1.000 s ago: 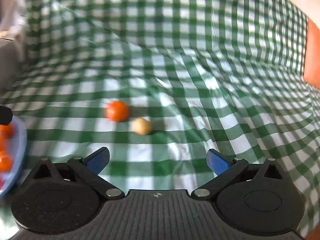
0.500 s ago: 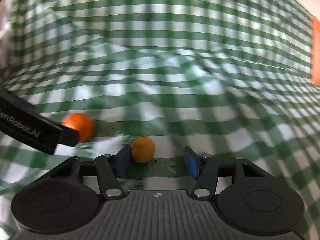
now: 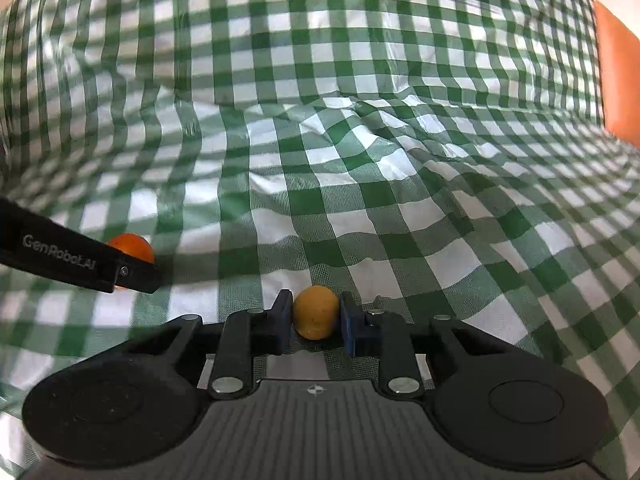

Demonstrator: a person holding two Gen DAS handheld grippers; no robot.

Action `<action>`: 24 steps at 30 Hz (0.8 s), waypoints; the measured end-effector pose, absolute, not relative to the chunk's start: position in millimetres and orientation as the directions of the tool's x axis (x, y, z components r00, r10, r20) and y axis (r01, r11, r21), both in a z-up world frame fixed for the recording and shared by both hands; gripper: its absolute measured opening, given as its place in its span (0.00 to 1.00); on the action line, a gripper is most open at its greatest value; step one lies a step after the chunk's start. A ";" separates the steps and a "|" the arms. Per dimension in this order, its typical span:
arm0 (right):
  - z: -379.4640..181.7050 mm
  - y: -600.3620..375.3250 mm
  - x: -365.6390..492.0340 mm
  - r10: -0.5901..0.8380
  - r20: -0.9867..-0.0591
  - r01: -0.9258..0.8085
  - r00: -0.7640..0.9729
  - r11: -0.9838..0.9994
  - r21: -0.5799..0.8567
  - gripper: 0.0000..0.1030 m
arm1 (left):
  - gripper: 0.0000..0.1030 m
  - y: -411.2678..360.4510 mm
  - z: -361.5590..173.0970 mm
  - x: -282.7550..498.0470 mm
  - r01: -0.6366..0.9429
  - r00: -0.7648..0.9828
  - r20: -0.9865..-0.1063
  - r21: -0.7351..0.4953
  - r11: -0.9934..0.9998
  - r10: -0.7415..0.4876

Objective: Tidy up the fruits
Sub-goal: 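Grasp the last yellow fruit with the right tool while the left tool grasps the orange, then carry the orange and yellow fruit over the plate and open both tools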

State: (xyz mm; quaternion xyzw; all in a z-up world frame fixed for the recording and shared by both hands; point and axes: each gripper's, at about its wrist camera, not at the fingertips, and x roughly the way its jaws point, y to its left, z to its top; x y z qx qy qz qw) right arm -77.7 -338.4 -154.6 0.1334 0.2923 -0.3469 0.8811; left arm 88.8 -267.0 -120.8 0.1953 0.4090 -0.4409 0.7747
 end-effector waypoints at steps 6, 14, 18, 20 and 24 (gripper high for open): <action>-124.2 -319.7 -90.2 -0.543 -0.589 0.683 0.598 0.731 0.020 0.25 | 0.38 -199.1 -77.7 68.2 0.767 0.330 -0.838 -0.031 0.641 -0.434; -79.0 -224.9 -129.7 -0.316 -0.670 0.541 0.671 0.827 0.152 0.25 | 0.38 -87.9 -35.8 25.2 0.685 0.349 -0.888 0.025 0.728 -0.298; -63.7 -170.5 -141.4 -0.222 -0.686 0.437 0.693 0.886 0.155 0.25 | 0.38 -35.5 -20.0 6.3 0.636 0.388 -0.883 0.048 0.770 -0.265; -51.6 -145.0 -142.5 -0.185 -0.677 0.375 0.712 0.916 0.144 0.25 | 0.38 -12.4 -14.2 0.8 0.612 0.391 -0.882 0.037 0.790 -0.262; -34.2 -108.1 -142.5 -0.144 -0.659 0.285 0.739 0.952 0.112 0.25 | 0.38 27.9 -6.3 -8.2 0.560 0.421 -0.872 0.032 0.828 -0.251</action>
